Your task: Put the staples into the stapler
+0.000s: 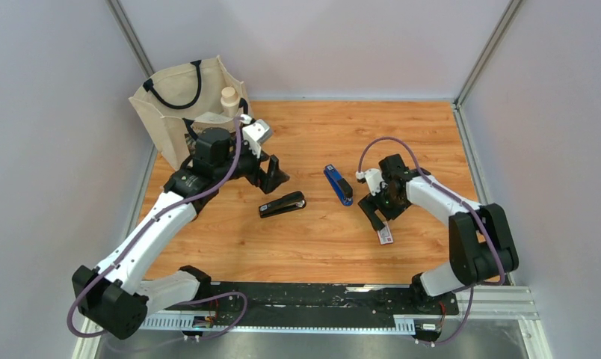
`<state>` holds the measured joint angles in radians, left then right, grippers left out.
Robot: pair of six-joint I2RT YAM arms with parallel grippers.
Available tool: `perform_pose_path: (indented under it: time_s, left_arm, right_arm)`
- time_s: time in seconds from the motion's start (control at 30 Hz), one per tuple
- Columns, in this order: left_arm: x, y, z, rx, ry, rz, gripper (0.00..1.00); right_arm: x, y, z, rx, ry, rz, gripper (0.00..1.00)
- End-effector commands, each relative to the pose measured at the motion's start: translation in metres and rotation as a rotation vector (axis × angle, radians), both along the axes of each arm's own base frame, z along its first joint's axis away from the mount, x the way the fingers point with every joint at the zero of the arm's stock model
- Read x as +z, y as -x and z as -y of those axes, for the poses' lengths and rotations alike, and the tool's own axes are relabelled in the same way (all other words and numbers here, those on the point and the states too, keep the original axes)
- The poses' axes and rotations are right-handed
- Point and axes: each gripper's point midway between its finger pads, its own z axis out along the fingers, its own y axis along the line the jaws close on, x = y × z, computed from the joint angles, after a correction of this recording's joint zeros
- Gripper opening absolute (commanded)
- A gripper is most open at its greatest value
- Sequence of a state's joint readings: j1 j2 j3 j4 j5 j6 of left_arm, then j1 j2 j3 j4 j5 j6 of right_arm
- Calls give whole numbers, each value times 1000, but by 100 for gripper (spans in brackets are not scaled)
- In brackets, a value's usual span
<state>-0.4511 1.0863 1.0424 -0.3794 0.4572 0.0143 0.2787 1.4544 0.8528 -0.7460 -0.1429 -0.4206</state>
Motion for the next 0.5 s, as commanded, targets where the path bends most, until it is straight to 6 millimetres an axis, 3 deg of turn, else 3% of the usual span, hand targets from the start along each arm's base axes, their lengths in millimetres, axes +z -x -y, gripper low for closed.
perform_pose_path:
  time_s: [0.0, 0.2, 0.47]
  left_arm:
    - [15, -10, 31, -31, 75, 17, 100]
    - [-5, -9, 45, -65, 78, -28, 100]
    - [-17, -1, 35, -49, 61, 7, 100]
  right_arm:
    - [-4, -1, 2, 20, 77, -46, 85]
    - [-7, 10, -2, 52, 66, -86, 81]
    - [-10, 25, -12, 132, 63, -134, 68]
